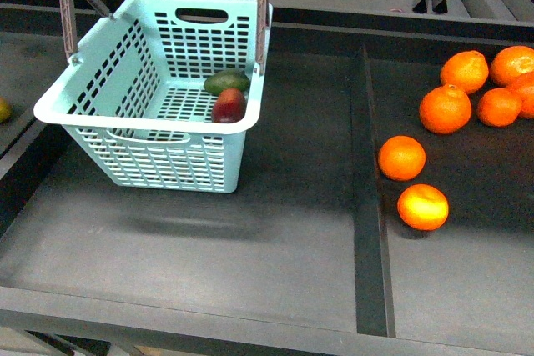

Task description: Pick mango and avocado into basket

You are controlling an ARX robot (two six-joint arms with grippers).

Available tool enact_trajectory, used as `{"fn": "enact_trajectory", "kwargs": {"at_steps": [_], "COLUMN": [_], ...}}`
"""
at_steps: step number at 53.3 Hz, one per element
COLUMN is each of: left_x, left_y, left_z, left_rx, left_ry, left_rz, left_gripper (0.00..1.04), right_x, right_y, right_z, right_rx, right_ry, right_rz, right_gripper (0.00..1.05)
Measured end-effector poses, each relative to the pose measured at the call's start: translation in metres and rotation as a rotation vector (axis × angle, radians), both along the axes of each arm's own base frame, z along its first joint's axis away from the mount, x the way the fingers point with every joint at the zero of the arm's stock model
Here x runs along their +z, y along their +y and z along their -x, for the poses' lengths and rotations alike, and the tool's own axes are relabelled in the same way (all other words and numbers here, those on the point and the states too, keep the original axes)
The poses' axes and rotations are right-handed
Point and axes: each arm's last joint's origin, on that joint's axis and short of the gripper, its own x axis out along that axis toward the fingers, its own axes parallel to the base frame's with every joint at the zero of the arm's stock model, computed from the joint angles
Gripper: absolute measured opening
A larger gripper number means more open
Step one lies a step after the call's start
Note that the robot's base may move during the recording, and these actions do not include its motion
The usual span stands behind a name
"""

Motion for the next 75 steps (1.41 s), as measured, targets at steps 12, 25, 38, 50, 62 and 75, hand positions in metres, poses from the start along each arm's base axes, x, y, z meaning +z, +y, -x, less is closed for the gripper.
{"fn": "enact_trajectory", "kwargs": {"at_steps": [12,25,38,50,62,75], "left_x": [-0.047,-0.068,-0.081,-0.089,-0.095,-0.094], "left_y": [-0.016,-0.03,-0.03,-0.03,-0.03,-0.03], "left_z": [0.045,0.071,0.089,0.102,0.112,0.121], "left_rx": [-0.011,-0.02,-0.014,-0.014,-0.01,-0.01], "left_ry": [-0.011,-0.019,-0.017,-0.017,-0.038,-0.043], "left_rz": [-0.305,-0.319,-0.321,-0.324,-0.327,-0.327], "left_gripper": [0.09,0.03,0.03,0.03,0.03,0.03], "right_x": [0.0,0.0,0.0,0.0,0.0,0.0], "right_y": [0.0,0.0,0.0,0.0,0.0,0.0], "right_z": [0.0,0.0,0.0,0.0,0.0,0.0], "right_rx": [0.0,0.0,0.0,0.0,-0.001,0.0], "right_ry": [0.0,0.0,0.0,0.0,0.0,0.0], "right_rz": [0.0,0.0,0.0,0.0,0.0,0.0], "right_gripper": [0.97,0.97,0.97,0.97,0.97,0.97]}}
